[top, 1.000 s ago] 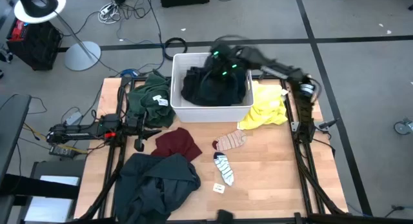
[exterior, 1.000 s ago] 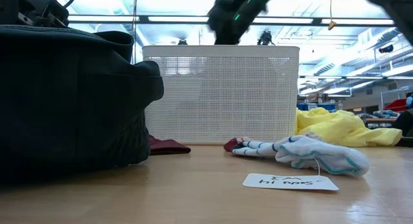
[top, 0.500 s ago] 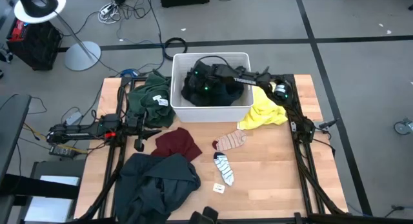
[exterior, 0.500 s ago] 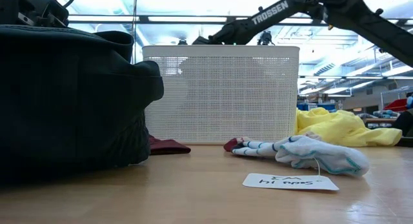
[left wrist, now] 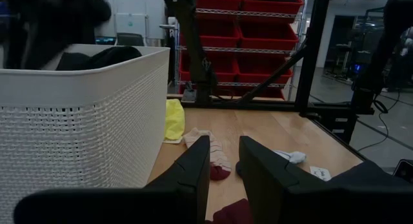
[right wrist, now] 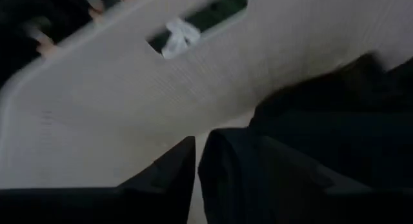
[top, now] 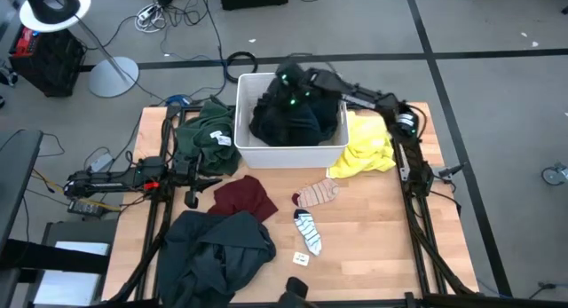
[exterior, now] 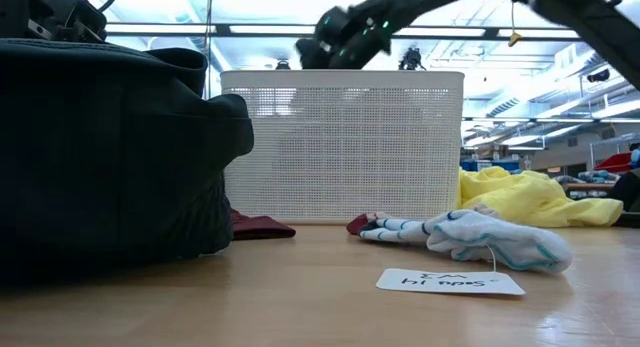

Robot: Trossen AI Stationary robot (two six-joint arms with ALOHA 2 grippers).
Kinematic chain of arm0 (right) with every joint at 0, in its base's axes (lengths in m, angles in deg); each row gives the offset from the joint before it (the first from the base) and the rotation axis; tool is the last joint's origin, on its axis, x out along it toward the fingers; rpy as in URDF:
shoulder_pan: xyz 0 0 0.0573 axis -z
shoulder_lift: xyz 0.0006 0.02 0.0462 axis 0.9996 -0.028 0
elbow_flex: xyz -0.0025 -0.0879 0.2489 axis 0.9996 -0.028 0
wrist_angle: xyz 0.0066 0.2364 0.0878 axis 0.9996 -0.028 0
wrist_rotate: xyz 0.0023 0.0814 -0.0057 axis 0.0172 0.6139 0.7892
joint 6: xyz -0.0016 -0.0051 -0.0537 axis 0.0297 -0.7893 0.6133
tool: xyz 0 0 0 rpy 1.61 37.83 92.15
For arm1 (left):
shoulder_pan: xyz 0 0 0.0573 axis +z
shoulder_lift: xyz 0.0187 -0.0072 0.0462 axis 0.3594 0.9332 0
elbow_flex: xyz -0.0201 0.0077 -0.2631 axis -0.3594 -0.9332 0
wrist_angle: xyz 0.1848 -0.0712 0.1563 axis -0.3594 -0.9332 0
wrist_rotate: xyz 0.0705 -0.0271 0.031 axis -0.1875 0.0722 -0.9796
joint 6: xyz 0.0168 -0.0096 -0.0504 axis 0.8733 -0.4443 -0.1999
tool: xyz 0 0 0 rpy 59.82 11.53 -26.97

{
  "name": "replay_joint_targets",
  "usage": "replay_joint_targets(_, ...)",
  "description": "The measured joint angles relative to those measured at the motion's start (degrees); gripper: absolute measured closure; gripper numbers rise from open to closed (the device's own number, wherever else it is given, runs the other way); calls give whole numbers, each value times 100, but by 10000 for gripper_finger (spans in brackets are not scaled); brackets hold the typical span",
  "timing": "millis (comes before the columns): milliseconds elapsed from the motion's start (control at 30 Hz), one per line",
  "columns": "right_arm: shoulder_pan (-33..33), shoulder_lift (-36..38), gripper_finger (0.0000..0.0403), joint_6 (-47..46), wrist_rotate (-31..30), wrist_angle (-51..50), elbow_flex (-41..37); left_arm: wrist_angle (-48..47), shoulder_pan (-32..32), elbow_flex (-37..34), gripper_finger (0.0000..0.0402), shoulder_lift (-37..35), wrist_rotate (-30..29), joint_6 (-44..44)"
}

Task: Sort clothes
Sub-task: Put the brown sock into the white bin

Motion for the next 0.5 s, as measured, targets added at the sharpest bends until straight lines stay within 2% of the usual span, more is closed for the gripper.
replay_joint_targets(233, 103, 908, 209, -46, -79, -269, 4, 0, -1, 0, 312, -1, 0, -1)
replay_joint_targets(500, -46, 1704, 216, -1331, -517, -1468, 4, 0, 0, 0, 312, -1, 0, -2)
